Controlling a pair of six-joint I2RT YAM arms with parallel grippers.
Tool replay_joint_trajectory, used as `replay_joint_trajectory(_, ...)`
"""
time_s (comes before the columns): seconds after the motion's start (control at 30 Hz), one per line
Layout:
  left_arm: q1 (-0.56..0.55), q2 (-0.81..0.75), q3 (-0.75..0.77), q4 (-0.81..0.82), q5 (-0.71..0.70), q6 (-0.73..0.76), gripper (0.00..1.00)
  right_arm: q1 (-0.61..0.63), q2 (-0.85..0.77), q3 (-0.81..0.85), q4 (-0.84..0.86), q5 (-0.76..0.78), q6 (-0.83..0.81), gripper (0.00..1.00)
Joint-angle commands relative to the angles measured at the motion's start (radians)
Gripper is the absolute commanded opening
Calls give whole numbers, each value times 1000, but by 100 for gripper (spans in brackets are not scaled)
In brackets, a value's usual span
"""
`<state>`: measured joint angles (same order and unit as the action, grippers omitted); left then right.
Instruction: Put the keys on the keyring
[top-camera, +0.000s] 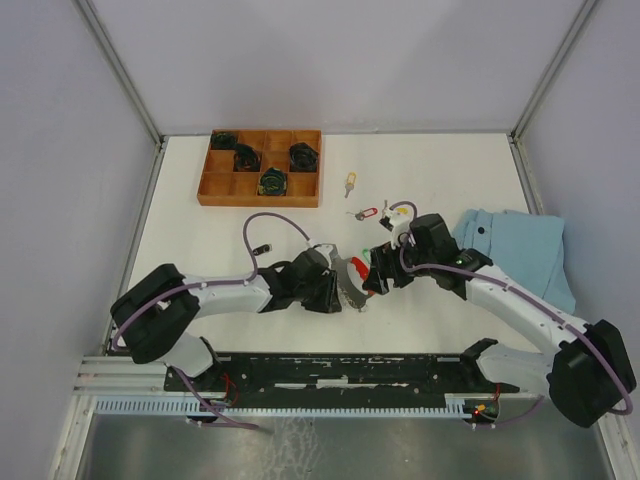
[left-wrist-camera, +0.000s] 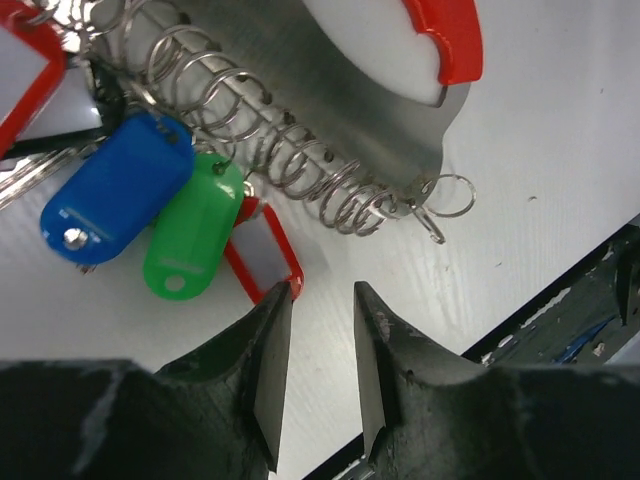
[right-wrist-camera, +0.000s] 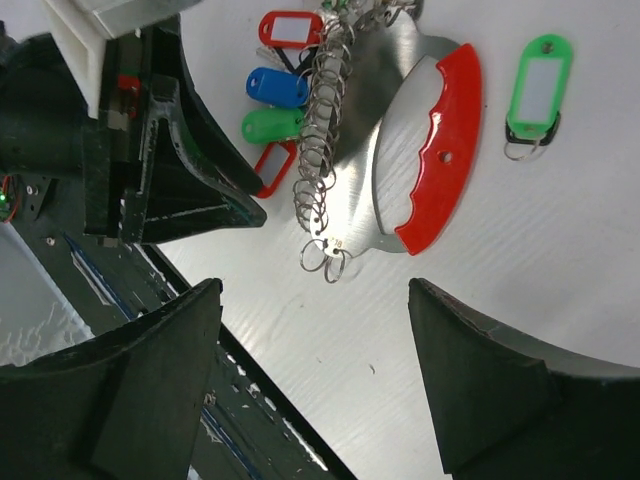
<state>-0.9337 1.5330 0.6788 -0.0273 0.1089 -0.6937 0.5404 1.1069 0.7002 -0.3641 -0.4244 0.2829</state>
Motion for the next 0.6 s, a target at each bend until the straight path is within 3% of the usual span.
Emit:
replay_joint_trajectory(0.0, 14, -66, -42, -77, -120, 17, 39, 50, 67, 50, 63, -2, -42, 82)
replay_joint_trajectory(0.27, 113, -136, -102, -79, -144, 12, 40, 118, 227, 130, 43, -19, -137, 71)
replay_joint_trajectory(0.57, 122, -290, -175, -22, -153, 23, 44, 180, 394, 222, 74, -49, -185, 48)
